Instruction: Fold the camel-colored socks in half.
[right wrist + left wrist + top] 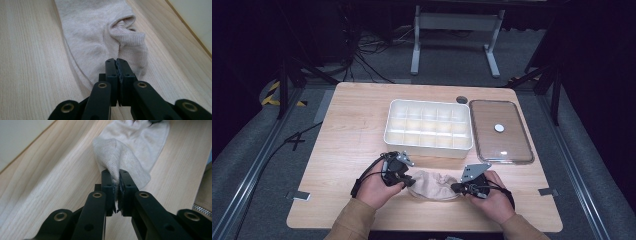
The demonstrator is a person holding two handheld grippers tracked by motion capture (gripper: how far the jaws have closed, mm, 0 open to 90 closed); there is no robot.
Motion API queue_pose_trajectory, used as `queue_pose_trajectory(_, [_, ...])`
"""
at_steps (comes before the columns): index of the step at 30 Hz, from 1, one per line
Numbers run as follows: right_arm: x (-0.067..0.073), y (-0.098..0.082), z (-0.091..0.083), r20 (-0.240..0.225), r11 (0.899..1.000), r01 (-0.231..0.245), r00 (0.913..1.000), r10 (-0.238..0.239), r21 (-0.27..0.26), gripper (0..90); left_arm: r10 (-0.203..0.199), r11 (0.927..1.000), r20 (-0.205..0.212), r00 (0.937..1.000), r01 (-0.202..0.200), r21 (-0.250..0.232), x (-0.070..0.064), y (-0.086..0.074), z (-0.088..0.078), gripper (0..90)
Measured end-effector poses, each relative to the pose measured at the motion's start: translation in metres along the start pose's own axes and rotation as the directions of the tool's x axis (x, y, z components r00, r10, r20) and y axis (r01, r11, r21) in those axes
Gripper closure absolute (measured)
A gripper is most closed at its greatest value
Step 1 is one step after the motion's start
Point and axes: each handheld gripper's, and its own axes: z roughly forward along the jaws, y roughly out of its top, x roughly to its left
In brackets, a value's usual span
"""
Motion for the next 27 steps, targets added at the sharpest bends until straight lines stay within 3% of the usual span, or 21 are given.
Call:
queue_pose_trajectory(12, [0.006, 0.004, 0.006, -0.007, 1.0, 0.014, 0.9999, -0.015, -0.028, 88.7, 0.086, 0.9955, 0.01, 0.9963, -0.085, -0.043, -0.018, 0.02, -0.005, 84.8])
queue_pose_trajectory(16, [0.005, 0.003, 0.007, -0.015, 0.999, -0.001, 0.9999, 0.0, -0.038, 88.7, 0.081, 0.9957, 0.03, 0.9963, -0.079, -0.049, -0.02, 0.024, -0.002, 84.8])
queue_pose_trajectory(27, [0.004, -0.002, 0.007, -0.021, 0.997, -0.032, 0.9993, 0.03, -0.077, 88.6, 0.131, 0.9908, 0.055, 0.9899, -0.129, -0.04, -0.027, 0.042, 0.01, 84.6])
